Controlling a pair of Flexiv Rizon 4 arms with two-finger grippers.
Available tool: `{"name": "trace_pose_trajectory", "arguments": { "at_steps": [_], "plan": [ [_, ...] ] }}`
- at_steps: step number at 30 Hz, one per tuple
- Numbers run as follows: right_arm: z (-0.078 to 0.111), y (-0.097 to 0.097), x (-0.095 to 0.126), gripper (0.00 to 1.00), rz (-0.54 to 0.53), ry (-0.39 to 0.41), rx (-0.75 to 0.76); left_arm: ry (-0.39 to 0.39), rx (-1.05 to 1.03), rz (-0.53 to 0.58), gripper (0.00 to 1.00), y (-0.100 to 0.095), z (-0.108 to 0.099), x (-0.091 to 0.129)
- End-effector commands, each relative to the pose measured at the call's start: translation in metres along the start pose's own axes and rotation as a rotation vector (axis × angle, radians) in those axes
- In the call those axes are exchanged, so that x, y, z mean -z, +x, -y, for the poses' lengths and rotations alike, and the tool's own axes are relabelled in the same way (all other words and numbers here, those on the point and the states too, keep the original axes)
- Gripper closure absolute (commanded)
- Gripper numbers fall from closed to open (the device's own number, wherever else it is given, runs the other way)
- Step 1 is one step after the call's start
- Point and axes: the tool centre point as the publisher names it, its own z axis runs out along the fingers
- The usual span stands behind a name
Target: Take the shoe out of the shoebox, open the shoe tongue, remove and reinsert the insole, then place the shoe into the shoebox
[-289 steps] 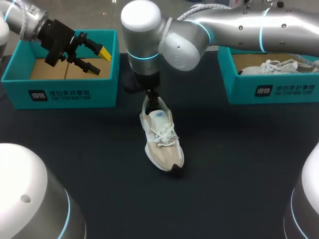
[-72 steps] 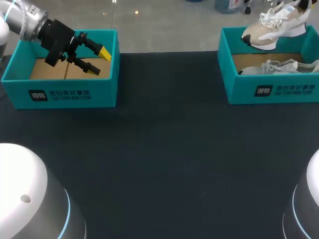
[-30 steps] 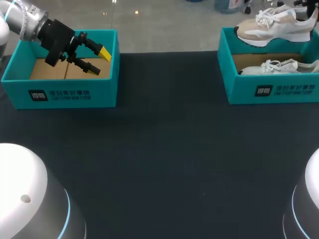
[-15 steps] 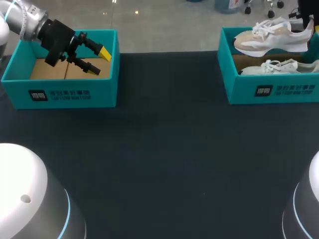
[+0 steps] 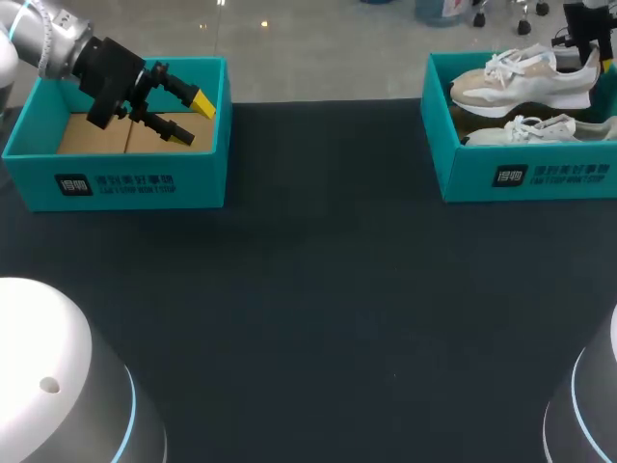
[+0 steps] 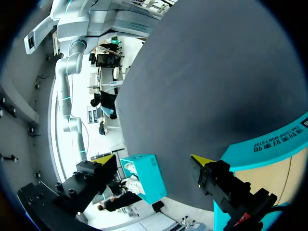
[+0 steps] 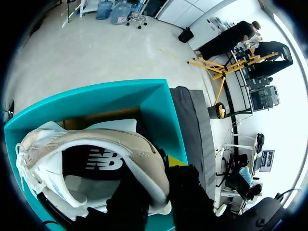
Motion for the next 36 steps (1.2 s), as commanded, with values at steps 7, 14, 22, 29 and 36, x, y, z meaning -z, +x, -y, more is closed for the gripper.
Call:
{"name": "trace_pose_trajectory", "arguments": {
  "at_steps": [7, 14, 22, 29, 36],
  "plan": [
    [-0.015, 0.014, -0.027, 1.0, 0.051, 0.028, 0.006, 0.001, -0.001, -0.003, 0.0, 0.0, 0.0, 0.0],
    [-0.014, 0.018, -0.047, 1.0, 0.05, 0.043, 0.006, 0.001, -0.001, -0.003, 0.0, 0.0, 0.0, 0.0],
    [-0.01, 0.023, -0.063, 1.0, 0.036, 0.082, -0.004, 0.001, -0.001, -0.003, 0.0, 0.0, 0.0, 0.0],
    [-0.007, 0.026, -0.074, 1.0, 0.019, 0.107, 0.006, 0.001, -0.001, -0.003, 0.0, 0.0, 0.0, 0.0],
    [-0.005, 0.02, -0.066, 0.35, 0.015, 0.1, 0.0, 0.001, -0.001, -0.003, 0.0, 0.0, 0.0, 0.0]
  ]
}}
